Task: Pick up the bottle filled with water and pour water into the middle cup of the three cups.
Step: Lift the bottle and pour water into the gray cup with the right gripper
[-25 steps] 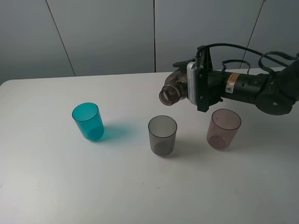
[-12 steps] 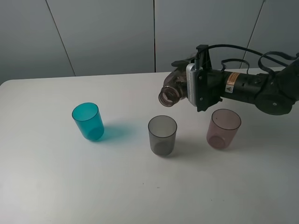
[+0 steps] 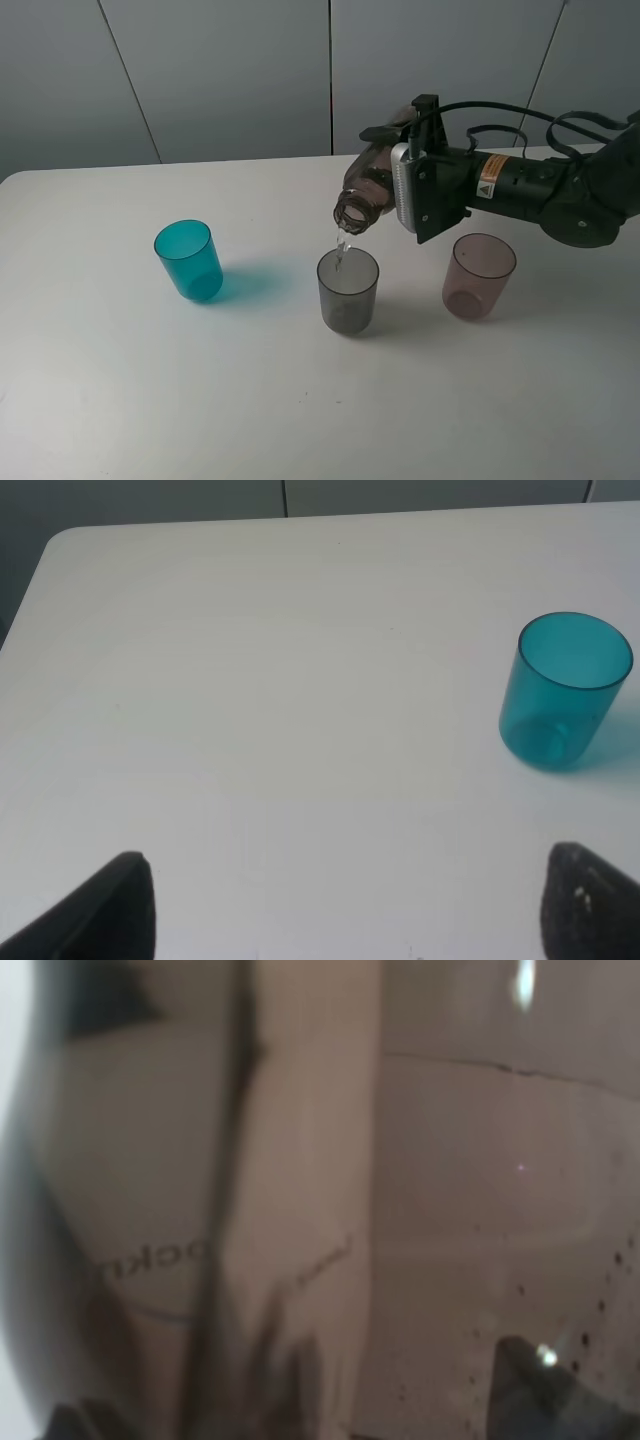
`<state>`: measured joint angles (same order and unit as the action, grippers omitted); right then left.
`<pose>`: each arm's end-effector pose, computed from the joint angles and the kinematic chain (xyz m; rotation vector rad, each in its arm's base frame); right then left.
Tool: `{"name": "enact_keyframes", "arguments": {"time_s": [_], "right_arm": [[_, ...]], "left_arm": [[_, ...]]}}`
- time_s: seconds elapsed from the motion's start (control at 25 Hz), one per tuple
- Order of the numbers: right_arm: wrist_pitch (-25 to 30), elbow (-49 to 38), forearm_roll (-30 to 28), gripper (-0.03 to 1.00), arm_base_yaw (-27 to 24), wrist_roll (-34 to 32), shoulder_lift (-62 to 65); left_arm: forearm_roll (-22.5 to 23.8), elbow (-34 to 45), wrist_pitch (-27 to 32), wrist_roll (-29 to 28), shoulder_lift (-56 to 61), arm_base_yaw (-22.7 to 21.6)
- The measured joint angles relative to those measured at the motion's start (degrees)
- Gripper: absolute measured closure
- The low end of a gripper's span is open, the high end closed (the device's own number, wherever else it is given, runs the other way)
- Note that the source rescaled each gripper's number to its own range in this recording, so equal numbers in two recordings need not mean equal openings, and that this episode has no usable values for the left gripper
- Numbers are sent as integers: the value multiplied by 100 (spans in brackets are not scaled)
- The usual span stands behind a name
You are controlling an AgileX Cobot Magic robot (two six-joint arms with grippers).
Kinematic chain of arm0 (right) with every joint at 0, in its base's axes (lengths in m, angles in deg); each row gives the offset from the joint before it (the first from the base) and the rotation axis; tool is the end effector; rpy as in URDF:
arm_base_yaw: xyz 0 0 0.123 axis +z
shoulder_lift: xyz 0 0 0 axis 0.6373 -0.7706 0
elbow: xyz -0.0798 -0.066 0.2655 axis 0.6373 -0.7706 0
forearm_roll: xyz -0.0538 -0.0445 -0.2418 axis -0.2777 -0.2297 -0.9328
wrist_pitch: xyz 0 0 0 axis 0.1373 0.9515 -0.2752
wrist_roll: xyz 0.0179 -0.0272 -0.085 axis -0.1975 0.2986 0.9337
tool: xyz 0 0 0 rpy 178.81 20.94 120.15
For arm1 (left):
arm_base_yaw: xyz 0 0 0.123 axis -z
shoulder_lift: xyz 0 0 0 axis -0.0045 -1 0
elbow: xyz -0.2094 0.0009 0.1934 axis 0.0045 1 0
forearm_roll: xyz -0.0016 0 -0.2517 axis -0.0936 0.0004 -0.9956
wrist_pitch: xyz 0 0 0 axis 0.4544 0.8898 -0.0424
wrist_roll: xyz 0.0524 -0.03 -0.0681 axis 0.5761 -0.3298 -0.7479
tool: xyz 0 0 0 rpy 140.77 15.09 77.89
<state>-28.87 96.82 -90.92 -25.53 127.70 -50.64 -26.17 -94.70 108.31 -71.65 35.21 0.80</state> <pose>0.3165 0.1308 0.1325 -1.7222 0.6364 -0.5261 -0.0077 0.0011 0.2786 -0.0011 2.0497 -0.0080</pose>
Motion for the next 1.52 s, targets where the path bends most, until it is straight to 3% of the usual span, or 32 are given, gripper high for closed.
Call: {"name": "enact_keyframes", "arguments": {"time_s": [1.52], "right_arm": [[-68,0,334,96,12,1368,0]], "left_arm": [[0,0,0,0,0,0]]}}
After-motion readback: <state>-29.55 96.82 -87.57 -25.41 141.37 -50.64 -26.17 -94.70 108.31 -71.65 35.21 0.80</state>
